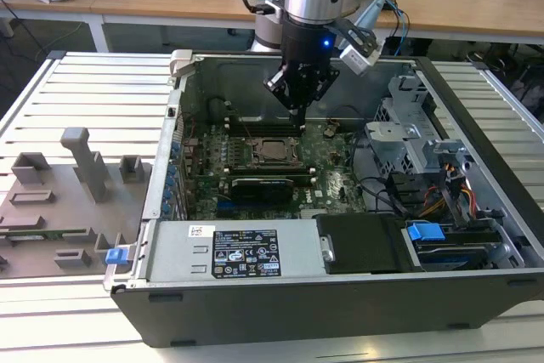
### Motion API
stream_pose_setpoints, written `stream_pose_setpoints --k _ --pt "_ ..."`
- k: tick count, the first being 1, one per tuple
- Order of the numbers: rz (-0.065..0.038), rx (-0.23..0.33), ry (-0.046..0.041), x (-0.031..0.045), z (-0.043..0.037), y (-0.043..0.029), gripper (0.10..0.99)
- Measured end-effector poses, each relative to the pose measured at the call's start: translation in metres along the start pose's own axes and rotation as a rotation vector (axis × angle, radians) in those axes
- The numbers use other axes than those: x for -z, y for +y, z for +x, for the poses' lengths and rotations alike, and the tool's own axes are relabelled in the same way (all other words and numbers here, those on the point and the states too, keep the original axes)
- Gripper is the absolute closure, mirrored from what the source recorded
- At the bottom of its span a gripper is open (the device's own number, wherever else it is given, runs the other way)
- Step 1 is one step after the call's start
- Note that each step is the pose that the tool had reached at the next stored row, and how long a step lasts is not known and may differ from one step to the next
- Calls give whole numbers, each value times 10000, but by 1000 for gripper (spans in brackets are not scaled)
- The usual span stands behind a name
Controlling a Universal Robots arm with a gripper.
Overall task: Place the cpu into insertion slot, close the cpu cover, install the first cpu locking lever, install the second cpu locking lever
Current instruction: 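Install the first cpu locking lever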
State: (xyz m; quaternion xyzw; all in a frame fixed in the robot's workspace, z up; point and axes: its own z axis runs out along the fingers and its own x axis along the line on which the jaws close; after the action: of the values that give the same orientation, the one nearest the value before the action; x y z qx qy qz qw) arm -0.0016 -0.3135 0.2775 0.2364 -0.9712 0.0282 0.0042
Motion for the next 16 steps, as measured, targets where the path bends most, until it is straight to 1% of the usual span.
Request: stream_pose_setpoints --k 2,8,12,14,16 --pt "0 -14 1 0 0 0 980" --pt "-16 -767 41 0 0 0 980" --pt "-38 -1804 96 0 0 0 980" --pt "-44 -2076 110 0 0 0 980" --pt "-56 -2612 139 0 0 0 980"
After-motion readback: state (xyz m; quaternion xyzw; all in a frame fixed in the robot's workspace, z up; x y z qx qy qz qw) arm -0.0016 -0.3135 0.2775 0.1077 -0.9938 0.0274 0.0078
